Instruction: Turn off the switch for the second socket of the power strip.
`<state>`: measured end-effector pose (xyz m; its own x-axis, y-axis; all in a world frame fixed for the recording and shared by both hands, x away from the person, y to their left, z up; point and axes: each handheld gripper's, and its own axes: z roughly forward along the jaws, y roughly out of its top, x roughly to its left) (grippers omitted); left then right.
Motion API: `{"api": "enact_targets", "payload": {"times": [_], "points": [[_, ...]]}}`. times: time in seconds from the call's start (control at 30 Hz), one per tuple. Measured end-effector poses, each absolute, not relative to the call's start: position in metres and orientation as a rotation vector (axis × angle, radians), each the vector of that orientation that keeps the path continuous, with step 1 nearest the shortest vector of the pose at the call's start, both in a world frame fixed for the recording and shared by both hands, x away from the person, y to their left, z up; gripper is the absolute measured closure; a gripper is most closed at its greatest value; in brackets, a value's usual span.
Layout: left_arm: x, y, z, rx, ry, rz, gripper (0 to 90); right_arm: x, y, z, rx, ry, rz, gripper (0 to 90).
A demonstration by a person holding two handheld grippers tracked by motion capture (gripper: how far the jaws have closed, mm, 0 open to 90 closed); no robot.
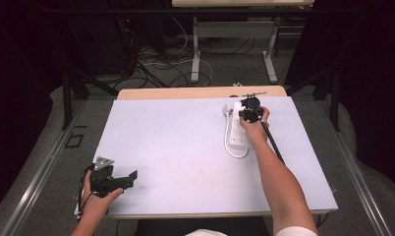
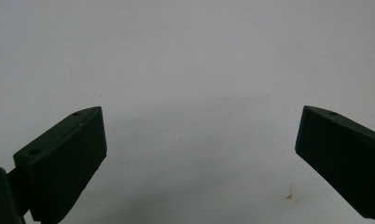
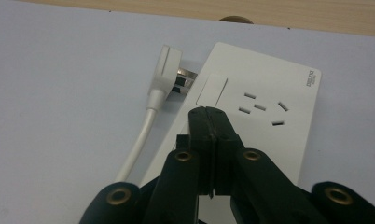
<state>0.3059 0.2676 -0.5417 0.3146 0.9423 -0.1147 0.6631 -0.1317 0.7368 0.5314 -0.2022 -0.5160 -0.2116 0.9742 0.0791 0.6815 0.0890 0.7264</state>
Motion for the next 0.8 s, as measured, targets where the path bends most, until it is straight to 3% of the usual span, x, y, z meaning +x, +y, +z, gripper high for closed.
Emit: {"api": "enact_targets", "payload": {"times": [0.8], "points": [[0.305, 0.269, -0.543, 1.876, 1.440, 0.502, 1.7, 0.541, -0.197, -0.532, 1.641, 1.931, 0.952, 90.0]]}}
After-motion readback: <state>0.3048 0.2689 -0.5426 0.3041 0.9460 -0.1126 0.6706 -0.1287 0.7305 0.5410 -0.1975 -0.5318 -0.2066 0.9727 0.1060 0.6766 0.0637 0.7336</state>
